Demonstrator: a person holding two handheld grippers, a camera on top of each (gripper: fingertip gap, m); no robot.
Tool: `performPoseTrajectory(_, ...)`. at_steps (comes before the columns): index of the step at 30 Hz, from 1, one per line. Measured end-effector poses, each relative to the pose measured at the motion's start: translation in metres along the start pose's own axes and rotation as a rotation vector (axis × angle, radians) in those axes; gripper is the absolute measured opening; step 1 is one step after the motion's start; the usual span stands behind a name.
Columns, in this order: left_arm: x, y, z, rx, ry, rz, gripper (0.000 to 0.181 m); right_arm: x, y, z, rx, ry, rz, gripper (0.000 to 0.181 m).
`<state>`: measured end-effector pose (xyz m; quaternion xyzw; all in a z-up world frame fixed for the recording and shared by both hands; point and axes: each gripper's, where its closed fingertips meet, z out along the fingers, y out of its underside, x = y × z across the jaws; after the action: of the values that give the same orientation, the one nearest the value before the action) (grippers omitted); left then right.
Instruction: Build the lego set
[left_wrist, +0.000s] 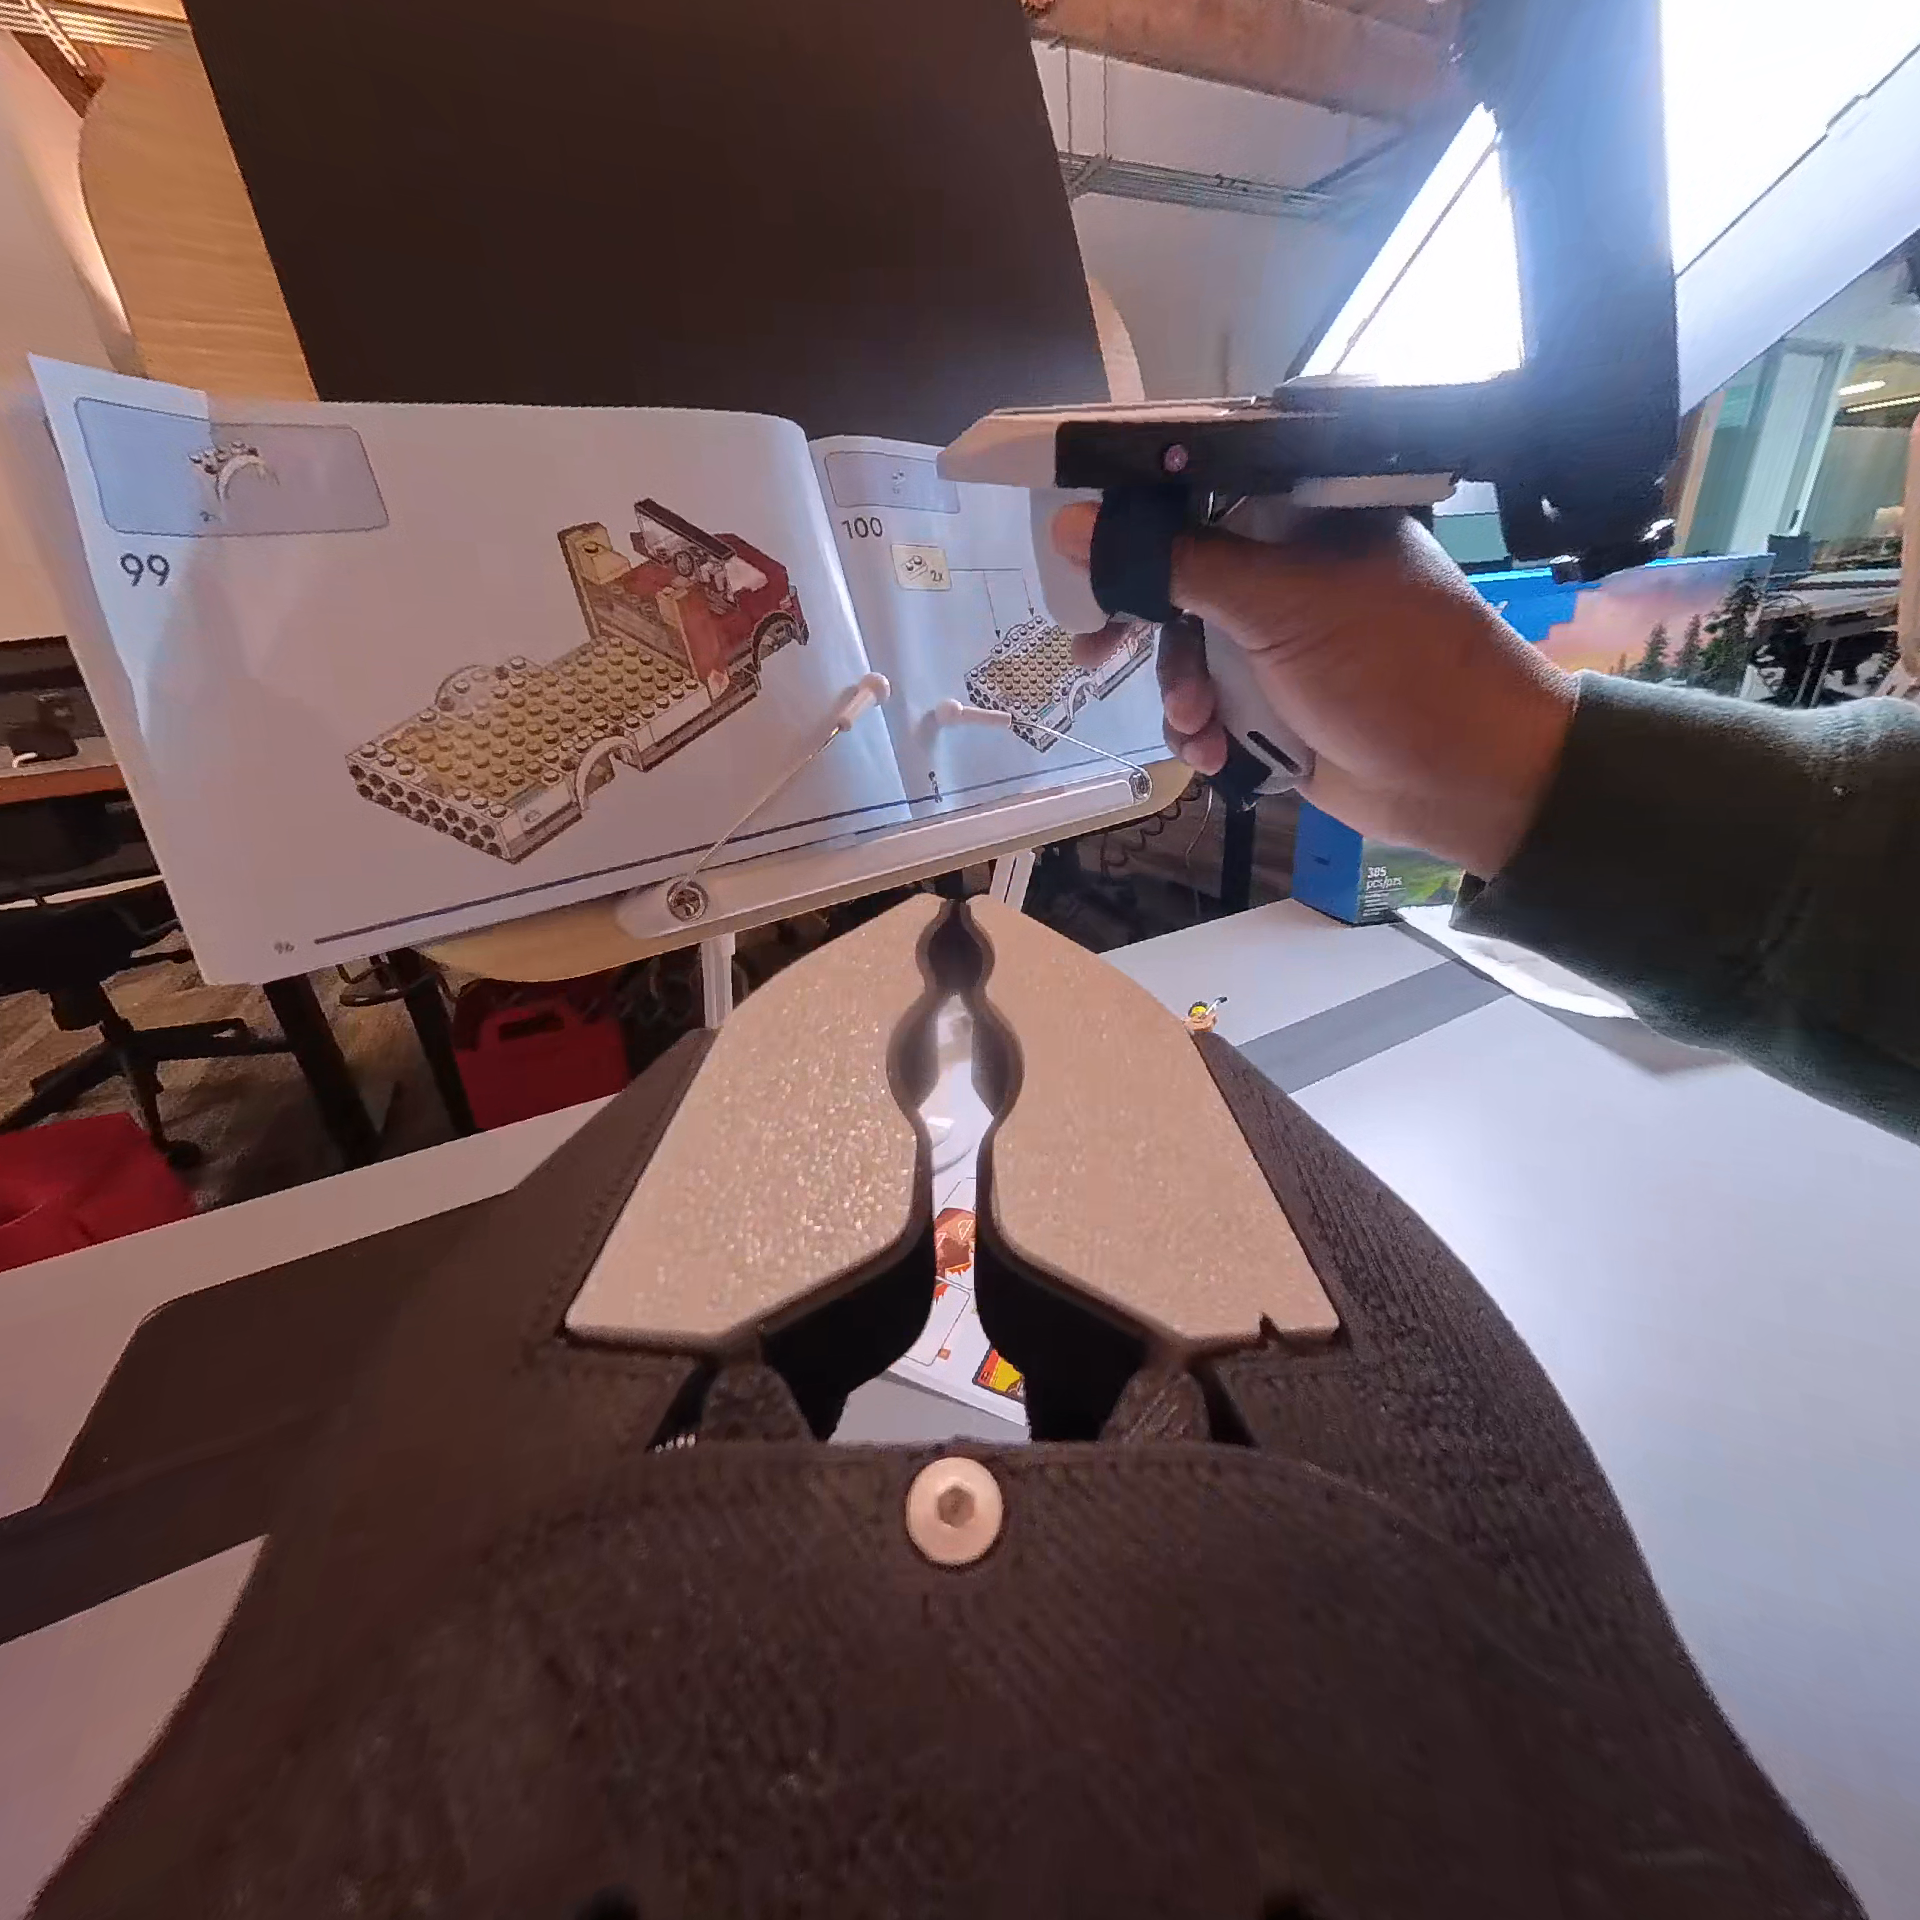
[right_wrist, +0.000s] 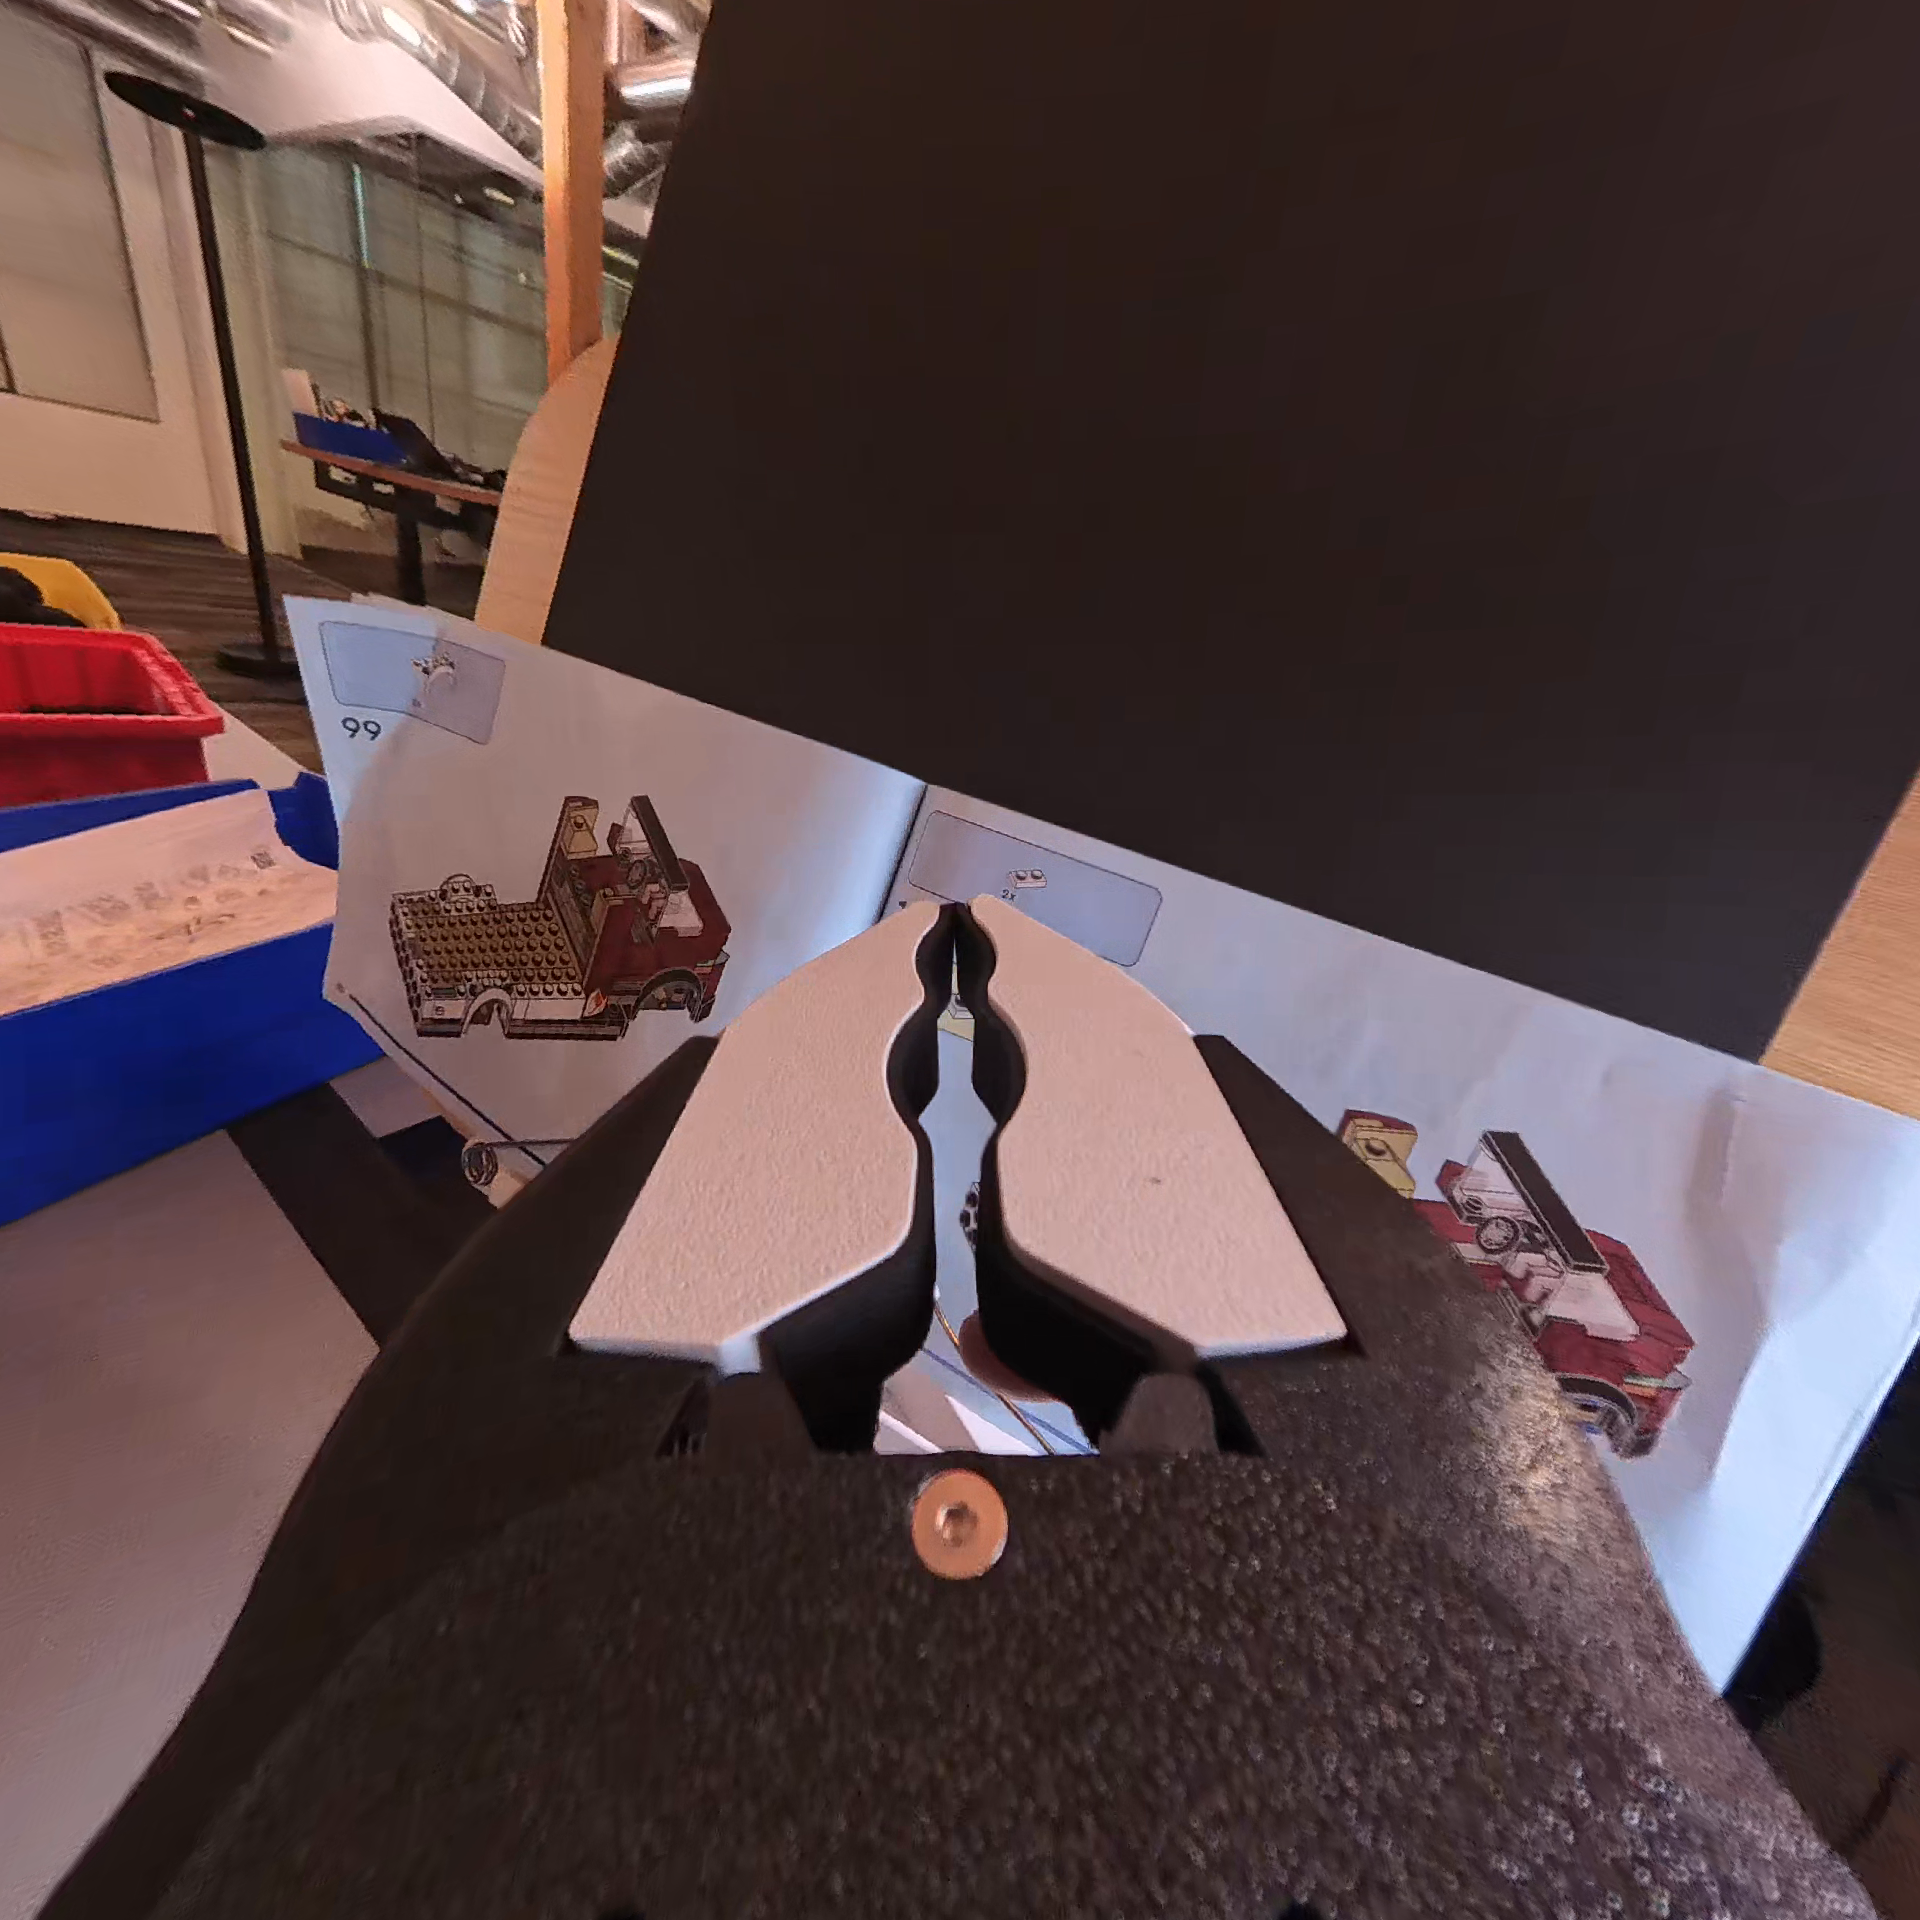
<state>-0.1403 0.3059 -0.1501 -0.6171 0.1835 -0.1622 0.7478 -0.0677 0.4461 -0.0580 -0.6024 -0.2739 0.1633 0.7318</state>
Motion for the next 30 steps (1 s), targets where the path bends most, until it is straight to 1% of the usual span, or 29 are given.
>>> performPoseTrajectory(4, 0.002, -0.002, 0.001, 0.005, -0.005, 0.011, 0.0, -0.001, 0.003, 0.002, -0.008, 0.017, -0.03, 0.0)
performPoseTrajectory(12, -0.008, -0.006, -0.003, -0.009, -0.111, 0.052, 0.0, 0.003, 0.0, 0.003, -0.02, 0.046, -0.034, 0.0)
performPoseTrajectory(17, -0.011, -0.004, -0.003, -0.012, -0.114, 0.053, 0.0, 0.001, 0.0, 0.007, -0.047, 0.046, -0.028, 0.0)
performPoseTrajectory(21, -0.008, -0.002, -0.001, -0.015, -0.108, 0.089, 0.0, 0.002, 0.001, 0.006, -0.06, 0.045, -0.043, 0.0)
performPoseTrajectory(30, -0.007, 0.003, 0.001, -0.026, -0.094, 0.094, 0.0, -0.002, 0.031, -0.004, -0.09, 0.029, -0.075, 0.0)
